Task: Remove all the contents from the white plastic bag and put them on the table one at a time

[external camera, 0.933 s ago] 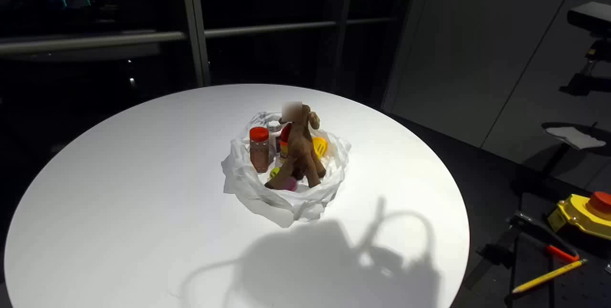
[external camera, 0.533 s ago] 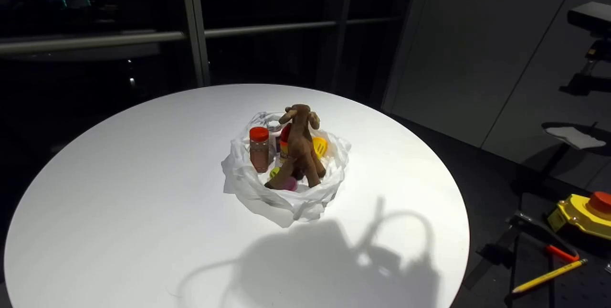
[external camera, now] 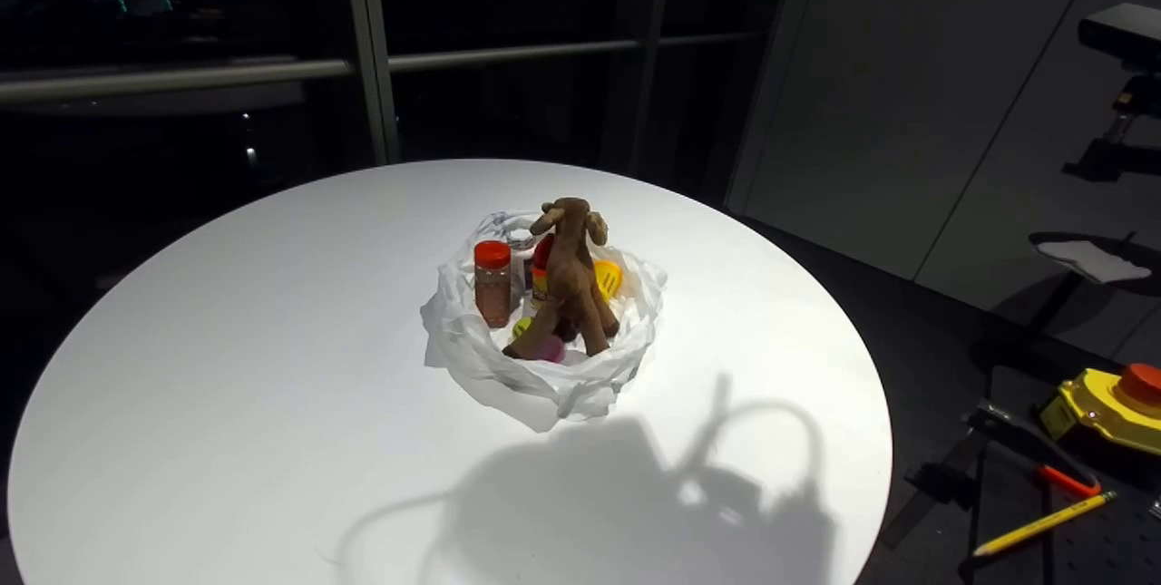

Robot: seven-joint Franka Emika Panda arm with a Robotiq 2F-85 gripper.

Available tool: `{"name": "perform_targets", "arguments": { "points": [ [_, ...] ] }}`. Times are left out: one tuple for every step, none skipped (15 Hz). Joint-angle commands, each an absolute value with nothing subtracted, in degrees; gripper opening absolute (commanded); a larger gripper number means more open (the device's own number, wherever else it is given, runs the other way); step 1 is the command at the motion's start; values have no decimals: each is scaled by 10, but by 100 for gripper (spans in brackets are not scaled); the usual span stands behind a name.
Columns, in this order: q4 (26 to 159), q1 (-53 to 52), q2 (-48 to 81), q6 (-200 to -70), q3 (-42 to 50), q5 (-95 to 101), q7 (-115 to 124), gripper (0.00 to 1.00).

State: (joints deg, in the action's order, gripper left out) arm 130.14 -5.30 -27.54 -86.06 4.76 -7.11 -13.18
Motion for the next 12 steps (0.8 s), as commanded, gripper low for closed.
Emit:
{"name": "perform_targets", "arguments": {
  "points": [
    [1300,-42,-275,-859,38,-74,-136,100],
    [1300,-42,-275,-859,38,-74,-136,100],
    [1300,-42,-275,-859,38,-74,-136,100],
    [1300,-42,-275,-859,38,-74,-136,100],
    [1299,-43,-268,-864,34,-73,-132,100],
    [1294,-46,-249,-870,25,-78,-119,100],
    [1291,-49,-238,-872,19,-81,-114,100],
    [1287,-51,-217,-885,5,-85,-91,100],
    [1285,-51,-196,-905,-9,-85,-63,100],
    [1279,-51,-170,-928,-22,-90,-27,100],
    [1275,-51,-149,-957,-36,-91,7,100],
    [1274,-51,-125,-1005,-51,-86,48,100]
  ]
}}
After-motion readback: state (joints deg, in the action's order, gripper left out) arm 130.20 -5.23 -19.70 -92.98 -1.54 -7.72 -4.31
